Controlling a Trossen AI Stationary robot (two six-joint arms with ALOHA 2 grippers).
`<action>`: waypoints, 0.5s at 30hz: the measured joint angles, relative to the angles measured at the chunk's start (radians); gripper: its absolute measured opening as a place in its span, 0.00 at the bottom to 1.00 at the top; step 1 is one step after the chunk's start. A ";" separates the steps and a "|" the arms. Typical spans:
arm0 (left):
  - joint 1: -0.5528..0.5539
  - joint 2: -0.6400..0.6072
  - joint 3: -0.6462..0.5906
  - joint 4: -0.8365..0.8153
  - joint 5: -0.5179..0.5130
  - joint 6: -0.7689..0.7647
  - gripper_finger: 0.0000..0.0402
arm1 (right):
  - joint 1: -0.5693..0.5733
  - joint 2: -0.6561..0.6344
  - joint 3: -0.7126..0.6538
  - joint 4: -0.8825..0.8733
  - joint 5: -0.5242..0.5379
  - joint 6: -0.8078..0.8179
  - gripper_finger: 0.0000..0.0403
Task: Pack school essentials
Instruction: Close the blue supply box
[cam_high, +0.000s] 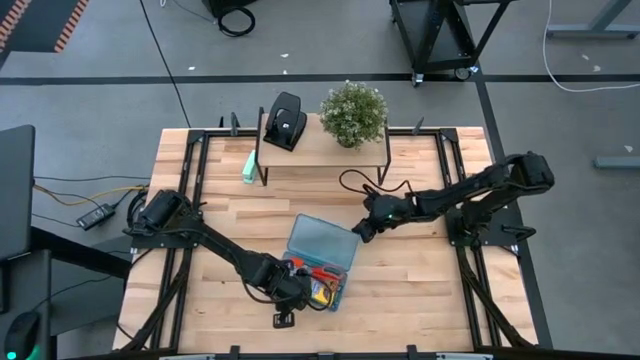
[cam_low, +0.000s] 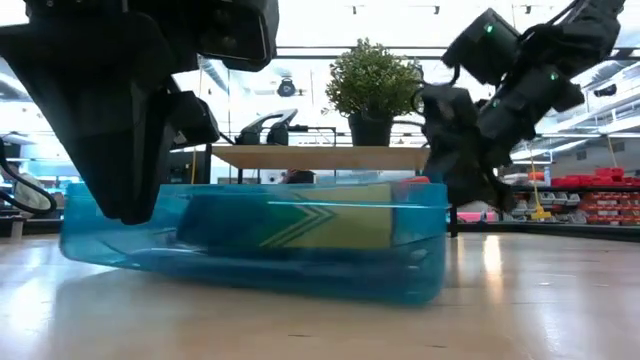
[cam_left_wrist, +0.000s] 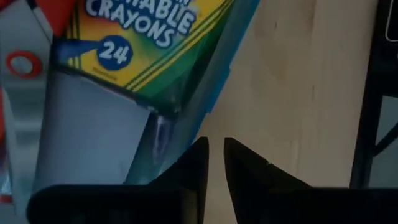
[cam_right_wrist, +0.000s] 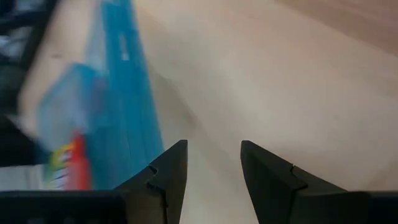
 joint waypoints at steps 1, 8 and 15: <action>0.002 0.000 0.000 0.002 -0.001 -0.001 0.15 | 0.001 -0.010 0.008 -0.001 -0.015 -0.006 0.39; 0.037 0.000 0.000 0.016 -0.038 -0.003 0.11 | 0.005 -0.090 0.046 0.005 -0.055 -0.009 0.39; 0.085 0.000 0.000 0.024 -0.062 -0.002 0.09 | 0.020 -0.106 0.051 -0.004 -0.102 0.023 0.39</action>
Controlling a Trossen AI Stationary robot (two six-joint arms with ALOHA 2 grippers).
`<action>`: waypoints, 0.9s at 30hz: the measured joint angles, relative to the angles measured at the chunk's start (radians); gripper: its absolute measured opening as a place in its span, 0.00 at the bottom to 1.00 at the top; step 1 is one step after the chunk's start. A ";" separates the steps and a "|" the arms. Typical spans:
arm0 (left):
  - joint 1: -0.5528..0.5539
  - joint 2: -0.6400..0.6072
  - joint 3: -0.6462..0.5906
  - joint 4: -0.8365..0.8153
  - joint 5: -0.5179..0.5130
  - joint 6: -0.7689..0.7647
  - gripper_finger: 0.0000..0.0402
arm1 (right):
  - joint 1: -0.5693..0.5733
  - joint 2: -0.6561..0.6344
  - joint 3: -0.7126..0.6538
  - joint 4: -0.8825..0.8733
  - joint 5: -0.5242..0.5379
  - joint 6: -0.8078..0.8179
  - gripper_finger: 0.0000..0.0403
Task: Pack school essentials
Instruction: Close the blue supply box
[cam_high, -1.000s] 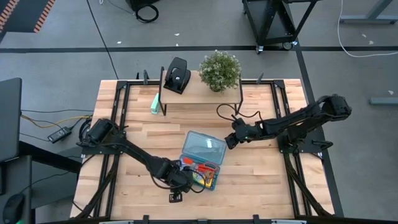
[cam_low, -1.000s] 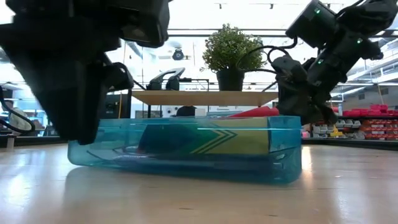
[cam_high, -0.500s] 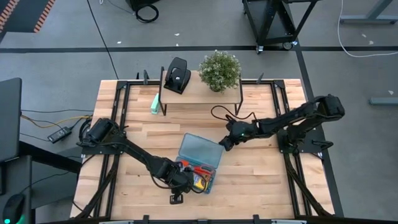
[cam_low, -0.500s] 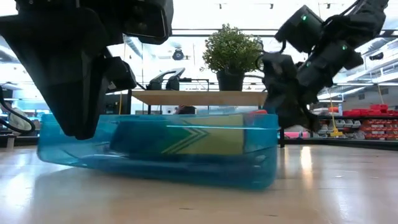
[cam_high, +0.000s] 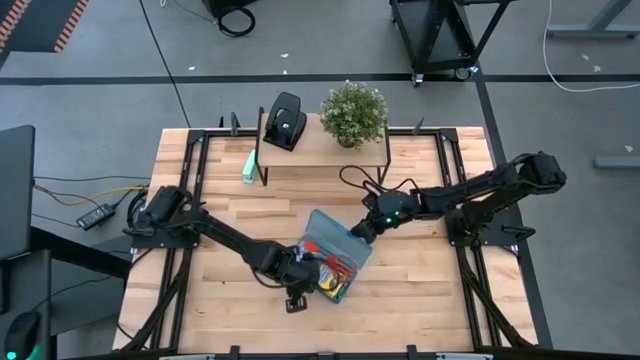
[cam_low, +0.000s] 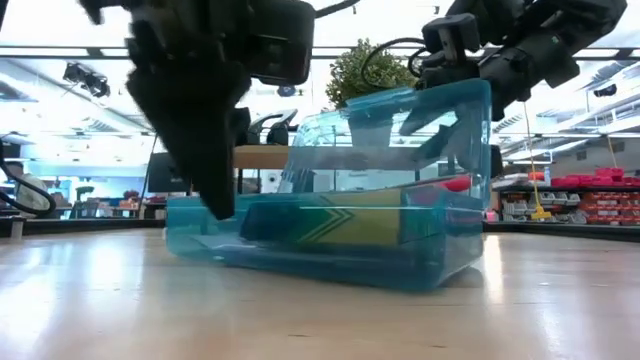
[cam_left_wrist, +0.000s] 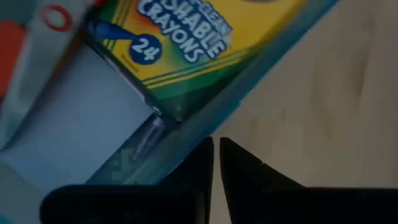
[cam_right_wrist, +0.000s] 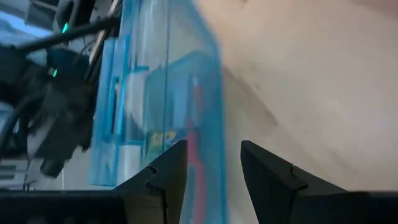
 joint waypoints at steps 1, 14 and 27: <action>0.009 0.000 0.000 0.005 -0.001 0.000 0.09 | 0.007 0.000 0.000 -0.002 -0.005 0.001 0.39; 0.123 0.000 0.000 0.137 -0.023 -0.030 0.07 | 0.099 0.000 0.000 -0.016 0.083 0.042 0.39; 0.171 -0.027 0.001 0.118 0.106 -0.013 0.07 | 0.116 0.000 -0.001 -0.106 0.160 0.048 0.39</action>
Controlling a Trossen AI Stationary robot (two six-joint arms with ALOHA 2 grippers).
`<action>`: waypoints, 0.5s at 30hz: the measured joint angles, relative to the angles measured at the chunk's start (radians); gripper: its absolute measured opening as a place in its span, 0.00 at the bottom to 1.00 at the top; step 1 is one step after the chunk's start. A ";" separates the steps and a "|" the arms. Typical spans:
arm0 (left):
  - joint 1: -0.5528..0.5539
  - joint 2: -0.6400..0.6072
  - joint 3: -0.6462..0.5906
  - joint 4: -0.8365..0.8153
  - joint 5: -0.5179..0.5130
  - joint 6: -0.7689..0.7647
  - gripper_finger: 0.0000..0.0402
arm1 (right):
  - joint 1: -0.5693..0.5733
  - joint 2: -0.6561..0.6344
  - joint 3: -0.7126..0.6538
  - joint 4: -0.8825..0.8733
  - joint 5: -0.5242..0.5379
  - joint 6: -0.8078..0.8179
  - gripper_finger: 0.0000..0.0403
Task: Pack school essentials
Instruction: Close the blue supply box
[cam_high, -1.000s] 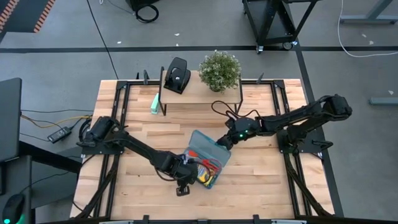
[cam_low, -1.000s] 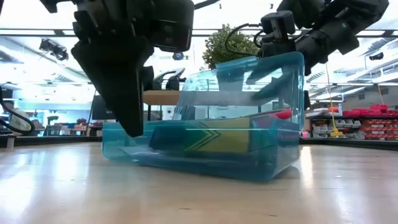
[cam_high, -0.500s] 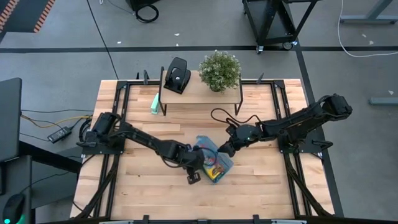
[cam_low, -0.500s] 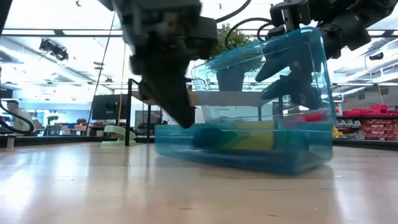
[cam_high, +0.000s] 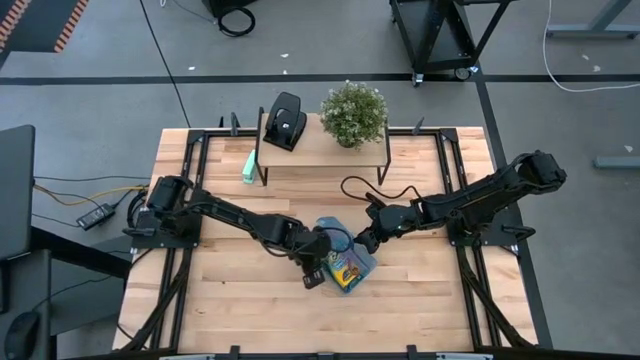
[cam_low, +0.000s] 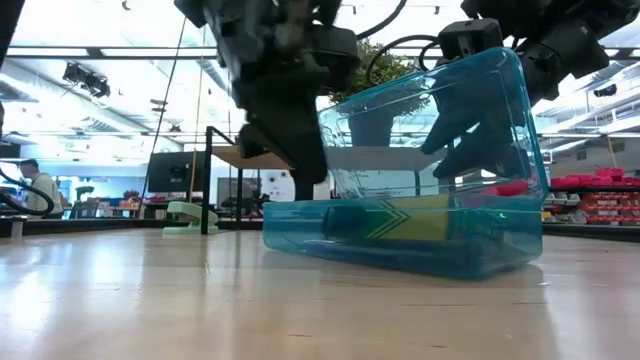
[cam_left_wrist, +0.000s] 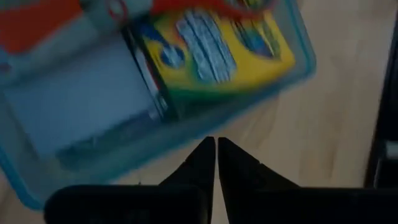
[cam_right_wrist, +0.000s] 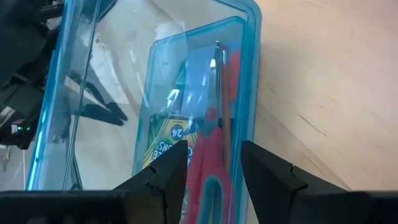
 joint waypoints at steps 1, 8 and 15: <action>-0.001 -0.008 0.001 -0.023 0.014 0.011 0.06 | 0.000 0.000 0.000 0.000 0.001 -0.001 0.39; -0.020 -0.086 0.000 -0.227 0.020 0.043 0.03 | 0.000 0.000 0.000 0.035 0.016 -0.025 0.39; -0.010 -0.239 0.000 -0.232 -0.084 0.044 0.04 | 0.018 0.000 0.000 0.114 0.045 -0.098 0.39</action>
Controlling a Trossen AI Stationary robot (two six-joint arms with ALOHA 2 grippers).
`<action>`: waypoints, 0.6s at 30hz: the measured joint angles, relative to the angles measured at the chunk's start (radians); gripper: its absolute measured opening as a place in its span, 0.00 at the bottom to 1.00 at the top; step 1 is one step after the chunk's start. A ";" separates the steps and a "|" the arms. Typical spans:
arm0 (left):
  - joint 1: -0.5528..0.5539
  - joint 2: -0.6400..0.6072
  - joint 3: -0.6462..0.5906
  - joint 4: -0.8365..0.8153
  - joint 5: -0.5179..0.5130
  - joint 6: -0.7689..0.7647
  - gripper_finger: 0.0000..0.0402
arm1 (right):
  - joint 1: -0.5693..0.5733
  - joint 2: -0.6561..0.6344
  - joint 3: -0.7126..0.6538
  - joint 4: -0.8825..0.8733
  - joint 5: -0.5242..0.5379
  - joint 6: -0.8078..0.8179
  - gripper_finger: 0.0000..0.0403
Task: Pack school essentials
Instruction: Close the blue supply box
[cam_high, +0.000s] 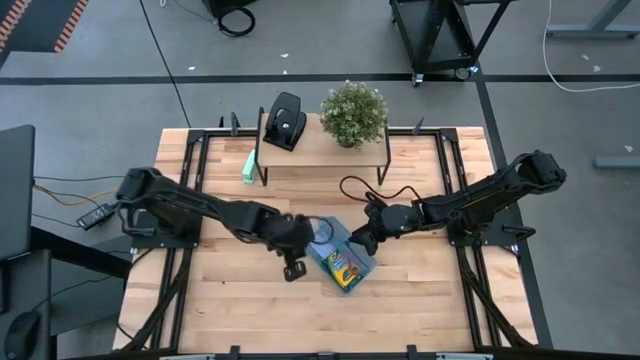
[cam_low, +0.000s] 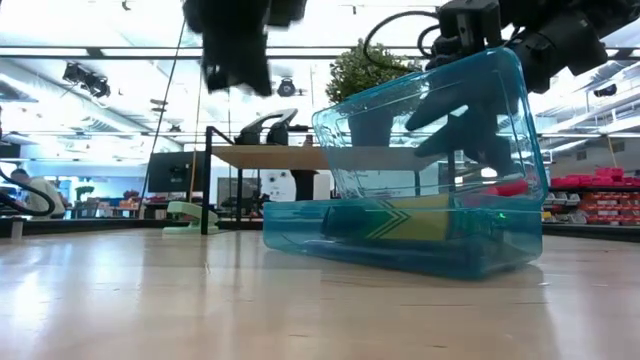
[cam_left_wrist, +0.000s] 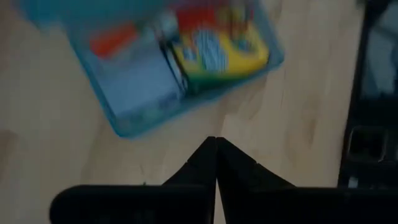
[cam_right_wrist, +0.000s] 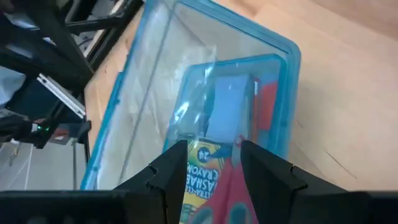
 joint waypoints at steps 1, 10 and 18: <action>0.006 -0.023 0.000 0.012 -0.025 0.001 0.04 | 0.006 0.000 0.000 0.005 0.008 -0.007 0.39; 0.062 -0.136 0.000 0.387 -0.196 0.136 0.03 | 0.060 0.000 0.000 0.020 0.034 -0.032 0.39; 0.101 -0.052 -0.001 0.400 -0.196 0.154 0.06 | 0.060 0.000 0.008 0.017 0.041 -0.029 0.39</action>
